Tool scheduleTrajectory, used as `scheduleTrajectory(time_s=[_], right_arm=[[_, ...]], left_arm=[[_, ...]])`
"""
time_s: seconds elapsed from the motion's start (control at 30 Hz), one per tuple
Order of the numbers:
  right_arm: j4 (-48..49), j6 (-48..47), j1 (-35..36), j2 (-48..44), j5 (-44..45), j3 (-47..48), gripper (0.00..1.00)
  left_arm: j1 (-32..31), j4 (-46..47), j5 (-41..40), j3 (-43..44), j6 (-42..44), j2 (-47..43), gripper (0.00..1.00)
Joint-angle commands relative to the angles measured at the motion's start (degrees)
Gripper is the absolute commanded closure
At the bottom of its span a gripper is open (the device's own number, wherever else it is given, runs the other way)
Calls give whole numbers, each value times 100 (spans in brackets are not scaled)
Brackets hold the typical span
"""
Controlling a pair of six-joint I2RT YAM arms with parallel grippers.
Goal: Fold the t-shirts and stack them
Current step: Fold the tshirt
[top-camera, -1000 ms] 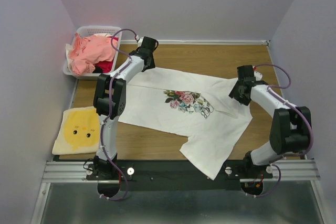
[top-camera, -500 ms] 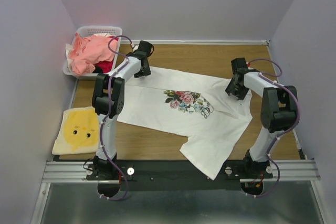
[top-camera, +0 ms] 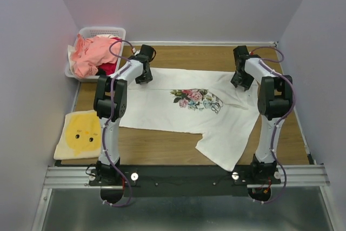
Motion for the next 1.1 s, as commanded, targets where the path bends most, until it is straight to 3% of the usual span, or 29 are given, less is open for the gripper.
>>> scheduleTrajectory(time_s=[0.0,0.3,0.47,0.77,1.07], right_arm=[[-431,-224,-27,970,537,749,39],[-774,-672,-88,2176,670,2866,39],[-818,-690,-80,2020,792,3089,39],[-124,-857,-80,482,705,2018,39],[236,-646,17,-835,-261,392,39]], left_arm=[[-5,-93,169,147,88,39,52],[92,-348,72,850,202,452,53],[197,-506,11,1473,351,654,54],[171,258,423,1510,694,4,55],[-347,504,994,1282,738,-93,56]])
